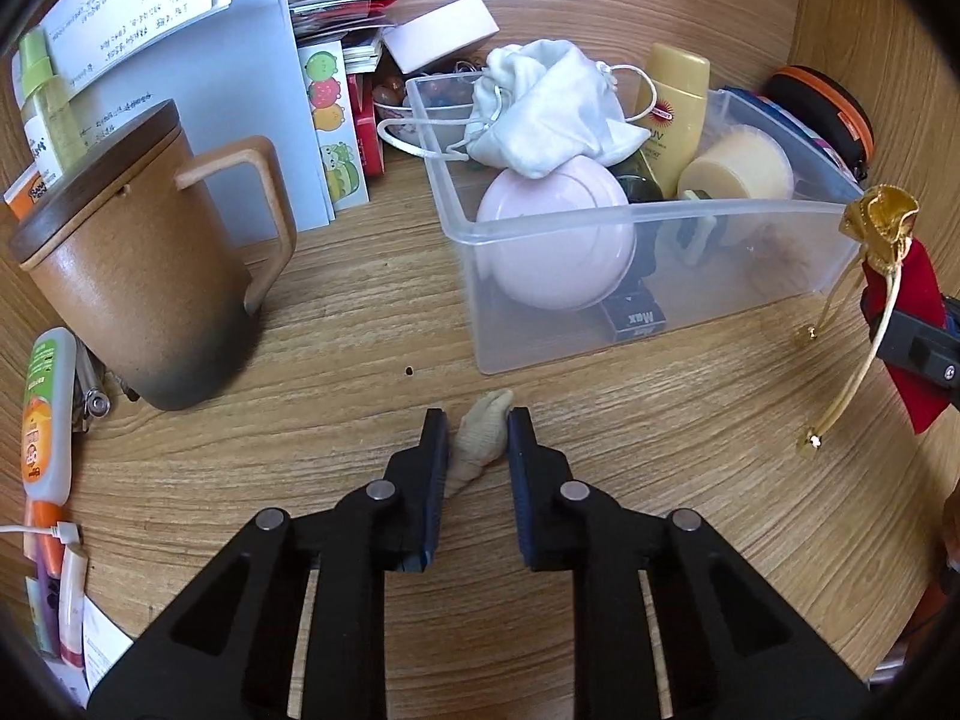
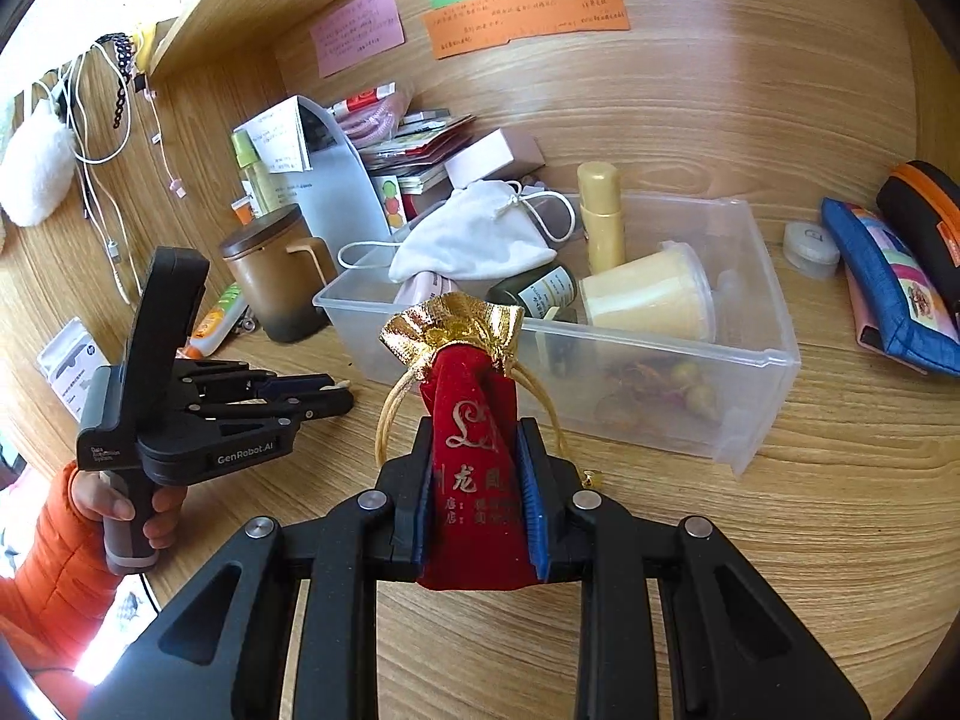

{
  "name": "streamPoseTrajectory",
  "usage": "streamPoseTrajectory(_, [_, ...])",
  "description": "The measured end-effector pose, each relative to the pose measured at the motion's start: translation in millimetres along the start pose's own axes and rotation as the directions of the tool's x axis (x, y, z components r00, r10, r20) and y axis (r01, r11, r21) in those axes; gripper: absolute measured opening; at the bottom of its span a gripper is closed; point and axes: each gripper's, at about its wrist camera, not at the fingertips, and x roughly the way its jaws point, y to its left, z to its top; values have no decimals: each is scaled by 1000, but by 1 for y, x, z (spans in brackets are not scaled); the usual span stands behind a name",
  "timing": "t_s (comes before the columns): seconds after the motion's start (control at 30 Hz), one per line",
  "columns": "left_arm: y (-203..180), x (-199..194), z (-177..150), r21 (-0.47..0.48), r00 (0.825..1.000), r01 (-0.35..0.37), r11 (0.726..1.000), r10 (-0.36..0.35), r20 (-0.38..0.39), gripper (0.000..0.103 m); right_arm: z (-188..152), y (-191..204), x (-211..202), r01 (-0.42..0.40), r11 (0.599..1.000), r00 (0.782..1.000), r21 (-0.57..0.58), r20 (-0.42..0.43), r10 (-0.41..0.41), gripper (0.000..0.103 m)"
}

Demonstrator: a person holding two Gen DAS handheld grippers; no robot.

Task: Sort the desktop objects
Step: 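Grasp the red pouch with the right tool while the left tool grasps the seashell, then carry the red pouch with the right tool while the left tool carries the seashell to the bin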

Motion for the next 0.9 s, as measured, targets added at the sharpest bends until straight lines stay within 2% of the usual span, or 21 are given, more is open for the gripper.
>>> streamPoseTrajectory(0.17, [-1,-10,-6,-6,1000,19,1000,-19,9,19,4,1,-5,8,1000,1000,-5,10,-8,22])
streamPoseTrajectory(0.47, [-3,-51,-2,9,993,56,998,-57,102,19,18,4,-13,21,1000,999,-14,39,-20,22])
streamPoseTrajectory(0.77, [-22,-73,24,42,981,82,996,-88,171,19,36,0,-22,64,998,995,-23,81,-62,22])
streamPoseTrajectory(0.9, [-24,-80,35,60,977,70,996,-80,200,19,47,-6,-26,98,995,990,-30,100,-95,22])
